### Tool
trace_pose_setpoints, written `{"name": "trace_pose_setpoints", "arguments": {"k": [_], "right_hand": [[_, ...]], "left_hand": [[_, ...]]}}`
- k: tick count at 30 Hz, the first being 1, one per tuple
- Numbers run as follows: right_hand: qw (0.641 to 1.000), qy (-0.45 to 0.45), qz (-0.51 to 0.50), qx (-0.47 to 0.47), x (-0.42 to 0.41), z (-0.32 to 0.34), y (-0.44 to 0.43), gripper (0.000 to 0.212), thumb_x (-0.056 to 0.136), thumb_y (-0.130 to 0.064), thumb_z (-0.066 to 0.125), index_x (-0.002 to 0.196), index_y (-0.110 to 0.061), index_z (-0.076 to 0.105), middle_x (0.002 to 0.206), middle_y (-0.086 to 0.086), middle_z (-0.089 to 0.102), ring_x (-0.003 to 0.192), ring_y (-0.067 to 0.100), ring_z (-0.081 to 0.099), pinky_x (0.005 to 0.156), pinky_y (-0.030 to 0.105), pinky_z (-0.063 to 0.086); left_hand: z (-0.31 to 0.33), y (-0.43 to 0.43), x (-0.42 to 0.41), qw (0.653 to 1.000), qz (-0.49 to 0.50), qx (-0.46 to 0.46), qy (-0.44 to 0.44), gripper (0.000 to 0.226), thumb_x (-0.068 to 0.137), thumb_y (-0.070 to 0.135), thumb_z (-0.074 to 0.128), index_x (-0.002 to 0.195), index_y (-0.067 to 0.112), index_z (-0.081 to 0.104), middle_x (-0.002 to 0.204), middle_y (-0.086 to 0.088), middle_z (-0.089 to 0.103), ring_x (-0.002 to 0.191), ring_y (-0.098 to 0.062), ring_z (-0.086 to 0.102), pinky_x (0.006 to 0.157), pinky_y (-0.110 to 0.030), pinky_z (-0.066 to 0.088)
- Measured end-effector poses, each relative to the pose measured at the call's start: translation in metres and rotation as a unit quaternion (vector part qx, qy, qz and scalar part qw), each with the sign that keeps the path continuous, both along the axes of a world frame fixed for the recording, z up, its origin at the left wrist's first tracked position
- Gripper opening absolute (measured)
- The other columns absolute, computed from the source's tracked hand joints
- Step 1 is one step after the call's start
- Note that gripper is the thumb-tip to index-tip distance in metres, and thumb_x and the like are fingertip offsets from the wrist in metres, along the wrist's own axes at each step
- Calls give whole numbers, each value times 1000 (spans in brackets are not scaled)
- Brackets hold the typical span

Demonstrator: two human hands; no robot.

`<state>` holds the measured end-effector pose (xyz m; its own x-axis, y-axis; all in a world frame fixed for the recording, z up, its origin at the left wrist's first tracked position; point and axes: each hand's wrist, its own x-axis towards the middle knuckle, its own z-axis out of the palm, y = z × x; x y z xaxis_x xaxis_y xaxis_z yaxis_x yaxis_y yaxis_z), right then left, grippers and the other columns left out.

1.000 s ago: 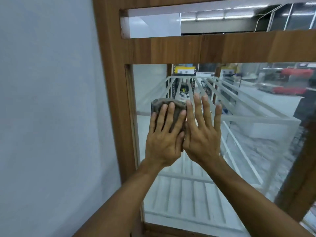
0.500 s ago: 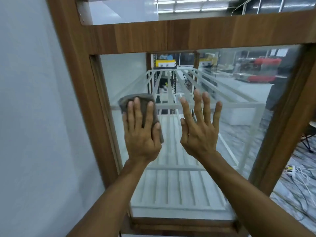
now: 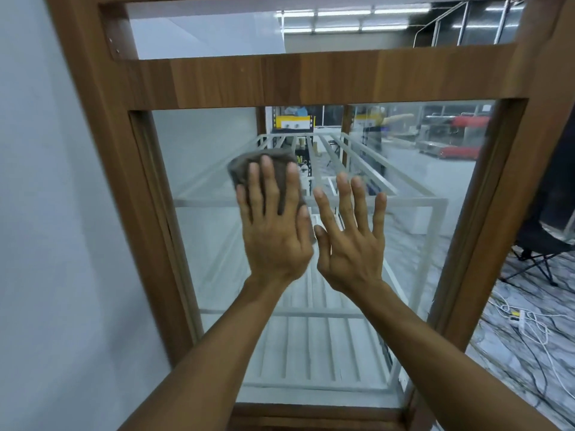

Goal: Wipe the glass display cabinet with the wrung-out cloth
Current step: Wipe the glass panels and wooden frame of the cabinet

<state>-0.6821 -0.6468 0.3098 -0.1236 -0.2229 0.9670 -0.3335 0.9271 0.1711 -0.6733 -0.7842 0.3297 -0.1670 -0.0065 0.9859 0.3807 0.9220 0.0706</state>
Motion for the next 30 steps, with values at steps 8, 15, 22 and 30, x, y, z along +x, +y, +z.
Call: {"name": "trace_pose_setpoints", "arguments": {"k": [8, 15, 22, 30], "right_hand": [[1000, -6, -13, 6, 0, 5, 39, 59, 106, -30, 39, 161, -18, 19, 167, 15, 10, 157, 30, 6, 127, 57, -1], [999, -2, -36, -5, 7, 3, 95, 62, 104, -26, 46, 160, -22, 19, 166, 15, 12, 158, 27, -1, 126, 59, -2], [999, -2, -19, 37, 10, 8, 121, 53, 108, -29, 37, 159, -17, 26, 166, 14, 17, 158, 27, 3, 127, 55, -1], [1000, 3, 0, 0, 21, 16, 125, 50, 108, -25, 40, 155, -9, 39, 163, 18, 21, 157, 26, -2, 127, 55, 5]], "left_hand": [[-8, 19, -1, 999, 16, 27, -8, 59, 106, 29, 38, 161, 10, 26, 168, -21, 20, 159, -33, 5, 129, -54, 6], [-21, 35, -3, 997, 5, -78, 13, 58, 107, 31, 38, 161, 15, 25, 167, -15, 19, 160, -28, 4, 129, -52, 9], [-27, 95, 2, 993, -34, -114, 5, 56, 109, 32, 37, 161, 13, 27, 167, -15, 20, 160, -27, 4, 130, -50, 8], [-11, 127, 4, 998, -30, -48, -3, 58, 108, 29, 36, 161, 10, 26, 168, -17, 16, 160, -32, 6, 129, -54, 8]]}}
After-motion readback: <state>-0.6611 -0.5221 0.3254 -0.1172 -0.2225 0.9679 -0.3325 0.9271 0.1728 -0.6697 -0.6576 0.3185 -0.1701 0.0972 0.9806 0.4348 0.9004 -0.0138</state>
